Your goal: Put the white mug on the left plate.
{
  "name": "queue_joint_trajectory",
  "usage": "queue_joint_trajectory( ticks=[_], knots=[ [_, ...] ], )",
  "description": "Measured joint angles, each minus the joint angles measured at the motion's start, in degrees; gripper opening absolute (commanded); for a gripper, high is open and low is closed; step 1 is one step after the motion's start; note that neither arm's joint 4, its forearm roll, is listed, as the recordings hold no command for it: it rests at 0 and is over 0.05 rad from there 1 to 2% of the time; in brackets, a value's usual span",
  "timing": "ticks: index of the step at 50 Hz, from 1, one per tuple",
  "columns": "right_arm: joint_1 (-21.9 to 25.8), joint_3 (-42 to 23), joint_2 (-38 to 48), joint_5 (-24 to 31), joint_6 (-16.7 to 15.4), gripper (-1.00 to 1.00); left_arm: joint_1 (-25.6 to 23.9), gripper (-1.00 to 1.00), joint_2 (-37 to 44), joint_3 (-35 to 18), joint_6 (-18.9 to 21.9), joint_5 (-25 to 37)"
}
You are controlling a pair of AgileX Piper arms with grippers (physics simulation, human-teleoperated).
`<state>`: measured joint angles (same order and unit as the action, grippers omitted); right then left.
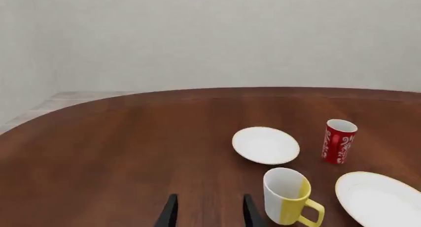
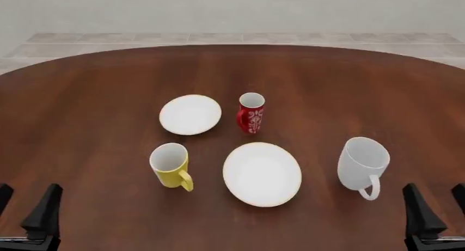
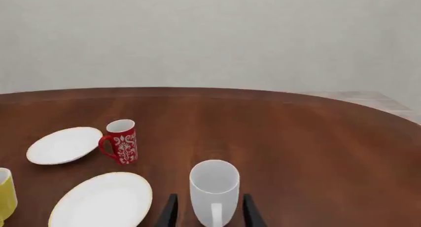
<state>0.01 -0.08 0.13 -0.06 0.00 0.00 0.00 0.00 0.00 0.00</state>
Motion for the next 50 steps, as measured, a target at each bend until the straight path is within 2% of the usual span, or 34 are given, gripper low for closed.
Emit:
queue_joint_trajectory(
  ticks=[32,50],
  knots=[
    [0.60,-0.36,0.68,-0.46,-0.55,1.00,0.00,1.00,0.00,0.00,0.00,0.00],
    [0.36,-5.67,5.14,0.77,-1.28,1.00,0.00,1.00,0.00,0.00,0.00,0.00]
  ],
)
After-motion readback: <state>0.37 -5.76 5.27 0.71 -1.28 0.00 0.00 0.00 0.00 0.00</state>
